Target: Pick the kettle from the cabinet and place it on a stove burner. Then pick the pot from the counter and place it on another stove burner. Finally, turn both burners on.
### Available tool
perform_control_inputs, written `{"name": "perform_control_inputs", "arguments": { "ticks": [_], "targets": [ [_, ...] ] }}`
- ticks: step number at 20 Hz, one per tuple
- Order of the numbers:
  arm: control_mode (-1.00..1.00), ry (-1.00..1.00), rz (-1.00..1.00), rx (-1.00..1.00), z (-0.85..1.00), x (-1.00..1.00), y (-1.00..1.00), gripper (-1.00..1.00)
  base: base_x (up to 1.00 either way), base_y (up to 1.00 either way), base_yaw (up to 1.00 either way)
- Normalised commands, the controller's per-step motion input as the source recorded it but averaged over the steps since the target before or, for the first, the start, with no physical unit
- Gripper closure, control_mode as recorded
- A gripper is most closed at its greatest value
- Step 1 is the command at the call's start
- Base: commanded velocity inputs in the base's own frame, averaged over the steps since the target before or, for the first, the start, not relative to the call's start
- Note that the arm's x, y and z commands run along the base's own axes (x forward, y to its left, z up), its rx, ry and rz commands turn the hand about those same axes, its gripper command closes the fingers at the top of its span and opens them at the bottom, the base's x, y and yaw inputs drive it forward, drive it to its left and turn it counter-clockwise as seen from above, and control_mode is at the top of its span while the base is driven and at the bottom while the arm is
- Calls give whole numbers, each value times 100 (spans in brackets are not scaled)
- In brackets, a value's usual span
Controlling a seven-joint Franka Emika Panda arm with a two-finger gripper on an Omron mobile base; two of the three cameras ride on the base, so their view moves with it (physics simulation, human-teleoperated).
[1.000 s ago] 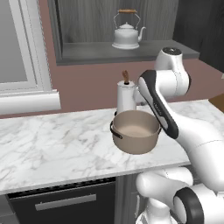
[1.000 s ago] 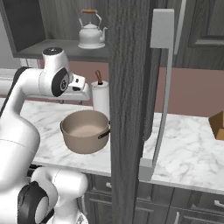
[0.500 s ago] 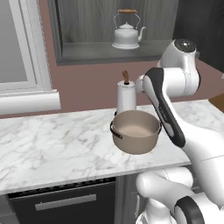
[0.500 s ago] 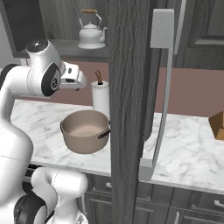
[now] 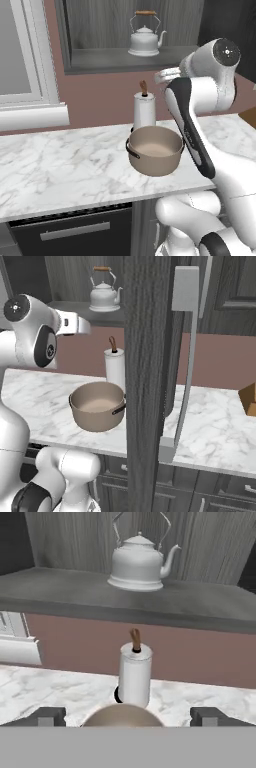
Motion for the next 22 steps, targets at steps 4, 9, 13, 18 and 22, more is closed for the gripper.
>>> {"name": "perform_control_inputs", "arguments": {
  "ticks": [4, 9, 13, 18, 22],
  "targets": [
    [-100, -40, -3, 0, 51, -7, 14, -100, 0, 0, 0],
    [-100, -33, -5, 0, 40, -2, 16, -100, 0, 0, 0],
    [-100, -19, -7, 1, 46, 3, 20, -100, 0, 0, 0],
    [-100, -1, -6, 1, 28, 26, 9, -100, 0, 0, 0],
    [-100, 1, 0, 0, 6, 17, 1, -100, 0, 0, 0]
  ]
}}
